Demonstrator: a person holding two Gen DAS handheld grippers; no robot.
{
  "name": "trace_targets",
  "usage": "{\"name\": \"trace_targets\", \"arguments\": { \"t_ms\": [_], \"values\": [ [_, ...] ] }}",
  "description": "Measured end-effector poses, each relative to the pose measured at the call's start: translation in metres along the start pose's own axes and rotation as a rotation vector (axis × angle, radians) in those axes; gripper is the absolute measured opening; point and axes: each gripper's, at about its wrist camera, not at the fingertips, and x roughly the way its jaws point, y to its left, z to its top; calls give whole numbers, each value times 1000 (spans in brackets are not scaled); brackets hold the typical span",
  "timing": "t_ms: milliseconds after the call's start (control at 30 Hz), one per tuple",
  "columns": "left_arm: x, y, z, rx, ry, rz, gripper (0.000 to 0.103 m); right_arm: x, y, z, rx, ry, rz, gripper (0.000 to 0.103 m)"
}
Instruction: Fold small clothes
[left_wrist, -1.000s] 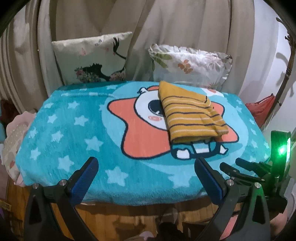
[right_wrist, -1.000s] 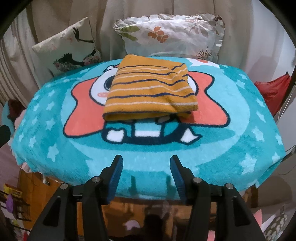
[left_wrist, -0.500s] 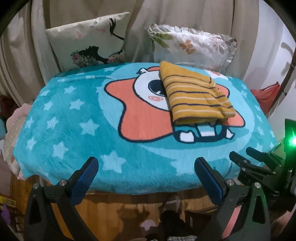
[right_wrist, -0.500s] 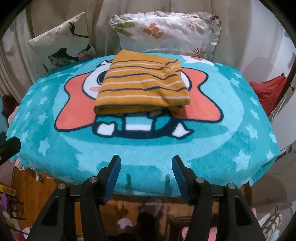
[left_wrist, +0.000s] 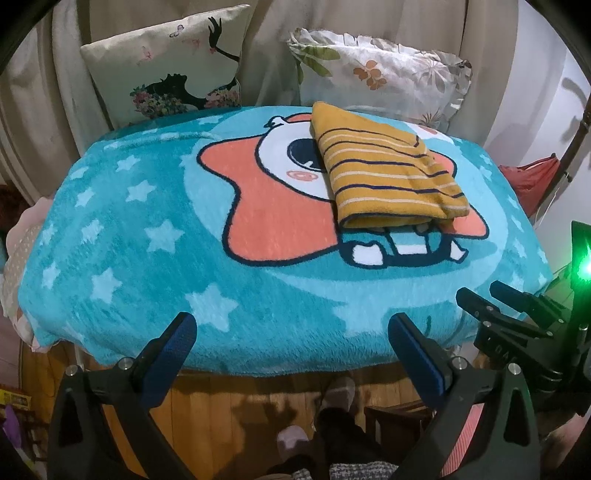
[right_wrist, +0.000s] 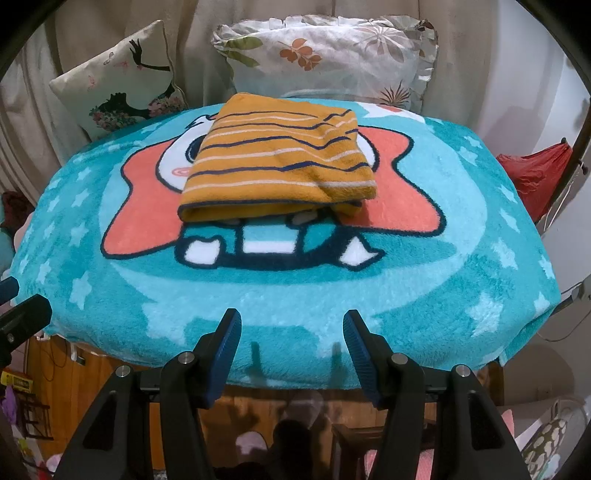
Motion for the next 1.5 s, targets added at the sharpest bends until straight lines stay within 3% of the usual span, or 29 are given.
{"name": "trace_targets", "arguments": {
  "t_ms": [800, 1500],
  "values": [
    [18, 2, -8, -22, 81, -46, 103, 2, -7, -4, 13, -1, -7, 62],
    [46, 23, -11, -83, 166, -57, 103, 7, 17, 10, 6, -13, -20, 62]
  ]
}}
